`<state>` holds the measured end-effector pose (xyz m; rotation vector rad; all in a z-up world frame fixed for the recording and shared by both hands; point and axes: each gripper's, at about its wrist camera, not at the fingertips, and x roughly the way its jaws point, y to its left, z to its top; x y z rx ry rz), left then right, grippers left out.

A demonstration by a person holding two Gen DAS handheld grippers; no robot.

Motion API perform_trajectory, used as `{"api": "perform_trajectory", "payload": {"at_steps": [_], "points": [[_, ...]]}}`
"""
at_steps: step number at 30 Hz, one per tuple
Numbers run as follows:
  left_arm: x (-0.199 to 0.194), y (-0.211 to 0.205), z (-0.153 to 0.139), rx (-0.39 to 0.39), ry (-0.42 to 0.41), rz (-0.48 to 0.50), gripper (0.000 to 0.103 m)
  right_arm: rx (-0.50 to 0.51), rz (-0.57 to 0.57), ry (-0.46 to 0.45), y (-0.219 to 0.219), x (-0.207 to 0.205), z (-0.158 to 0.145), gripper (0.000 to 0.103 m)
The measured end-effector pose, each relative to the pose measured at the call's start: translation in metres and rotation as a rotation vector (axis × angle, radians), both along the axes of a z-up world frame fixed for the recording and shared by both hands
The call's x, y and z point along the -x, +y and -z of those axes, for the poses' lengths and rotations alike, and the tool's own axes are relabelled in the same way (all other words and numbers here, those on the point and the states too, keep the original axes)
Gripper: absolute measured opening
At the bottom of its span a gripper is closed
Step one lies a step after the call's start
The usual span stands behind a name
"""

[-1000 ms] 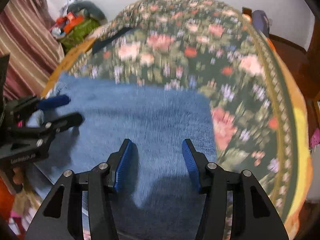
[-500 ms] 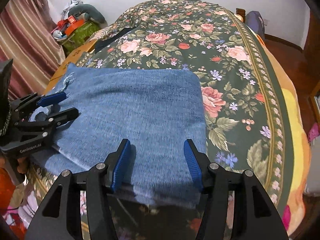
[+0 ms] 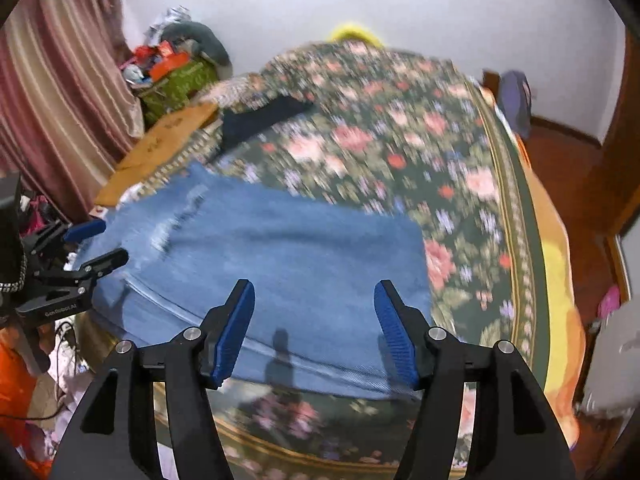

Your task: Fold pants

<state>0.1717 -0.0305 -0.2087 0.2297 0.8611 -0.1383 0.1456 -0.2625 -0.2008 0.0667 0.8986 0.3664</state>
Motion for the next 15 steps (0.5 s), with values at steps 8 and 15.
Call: {"api": "perform_trajectory", "payload": {"at_steps": [8, 15], "points": [[0.032, 0.091, -0.024, 0.059, -0.045, -0.183, 0.080, -0.015, -0.083, -0.111, 0.058, -0.004, -0.035, 0.064], [0.046, 0.159, -0.008, 0.220, 0.030, -0.340, 0.086, -0.001, -0.156, -0.129, 0.113, -0.014, -0.030, 0.066]]}}
